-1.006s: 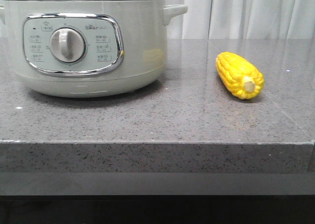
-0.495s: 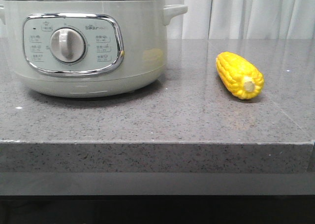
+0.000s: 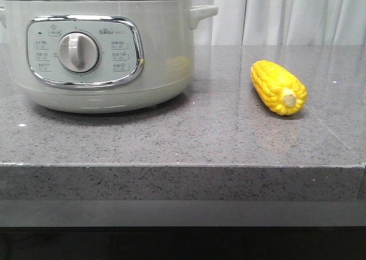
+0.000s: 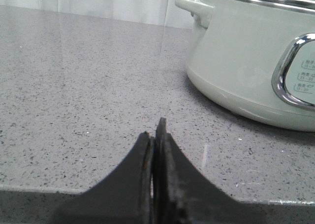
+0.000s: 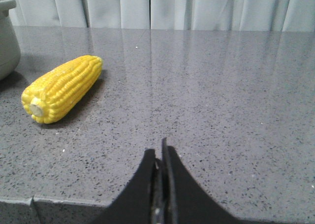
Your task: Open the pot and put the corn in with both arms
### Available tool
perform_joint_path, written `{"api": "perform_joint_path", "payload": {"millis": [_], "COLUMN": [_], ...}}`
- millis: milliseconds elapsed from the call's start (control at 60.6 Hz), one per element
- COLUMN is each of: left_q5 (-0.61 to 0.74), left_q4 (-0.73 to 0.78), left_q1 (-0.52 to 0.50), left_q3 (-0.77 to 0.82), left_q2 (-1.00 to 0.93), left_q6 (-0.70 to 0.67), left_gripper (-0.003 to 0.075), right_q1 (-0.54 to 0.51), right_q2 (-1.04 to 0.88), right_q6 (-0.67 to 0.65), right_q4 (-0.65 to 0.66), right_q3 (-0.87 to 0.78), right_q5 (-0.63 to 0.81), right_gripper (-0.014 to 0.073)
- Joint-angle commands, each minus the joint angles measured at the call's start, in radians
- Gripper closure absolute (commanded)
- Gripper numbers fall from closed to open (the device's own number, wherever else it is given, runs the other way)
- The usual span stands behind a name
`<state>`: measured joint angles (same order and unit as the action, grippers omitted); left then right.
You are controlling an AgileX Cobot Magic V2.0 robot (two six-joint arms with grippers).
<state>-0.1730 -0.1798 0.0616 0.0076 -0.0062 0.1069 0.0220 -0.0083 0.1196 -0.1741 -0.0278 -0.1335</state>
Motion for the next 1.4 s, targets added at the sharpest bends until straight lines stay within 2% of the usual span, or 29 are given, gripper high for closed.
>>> {"api": "perform_joint_path", "payload": {"millis": [0,297,478,610,841,1072,1138,1171,1303,1336,1386], "left_q5": [0.089,0.121,0.084,0.021,-0.077,-0.065,-0.068,-0.068,-0.061,-0.059,-0.059], "left_q4": [-0.010,-0.010,0.019,0.025,0.028,0.028,0.029,0.029,0.038,0.038,0.038], "left_q1": [-0.003,-0.003,-0.003,-0.003,-0.003,-0.003,-0.003,-0.003,-0.003,-0.003,-0.003], "left_q3": [-0.001,-0.005,-0.137,-0.291,-0.554,-0.618,-0.618,-0.618,-0.618,-0.618,-0.618], "left_q2": [-0.022,-0.022,0.001,0.108,0.432,0.558,0.561,0.561,0.561,0.561,0.561], "left_q6": [-0.002,-0.002,-0.002,-0.002,-0.002,-0.002,-0.002,-0.002,-0.002,-0.002,-0.002], "left_gripper": [0.0738,0.0739,0.0739,0.0739,0.0739,0.0728,0.0676,0.0623,0.0290,0.0220,0.0160], "right_q1": [-0.007,-0.007,-0.007,-0.007,-0.007,-0.007,-0.007,-0.007,-0.007,-0.007,-0.007], "right_q2": [-0.023,-0.023,-0.006,0.081,0.342,0.457,0.457,0.457,0.457,0.458,0.460], "right_q6": [0.003,0.003,0.003,0.003,0.004,0.004,0.004,0.004,0.004,0.004,0.004], "right_q4": [-0.006,-0.006,-0.006,-0.006,-0.006,-0.006,-0.006,-0.006,-0.006,-0.006,-0.006], "right_q3": [0.002,0.015,0.178,0.322,0.547,0.590,0.590,0.590,0.590,0.590,0.590], "right_q5": [0.076,0.094,-0.006,-0.065,-0.091,-0.085,-0.085,-0.083,-0.082,-0.082,-0.082], "right_gripper": [0.0655,0.0655,0.0654,0.0654,0.0654,0.0636,0.0569,0.0525,0.0234,0.0169,0.0098]}}
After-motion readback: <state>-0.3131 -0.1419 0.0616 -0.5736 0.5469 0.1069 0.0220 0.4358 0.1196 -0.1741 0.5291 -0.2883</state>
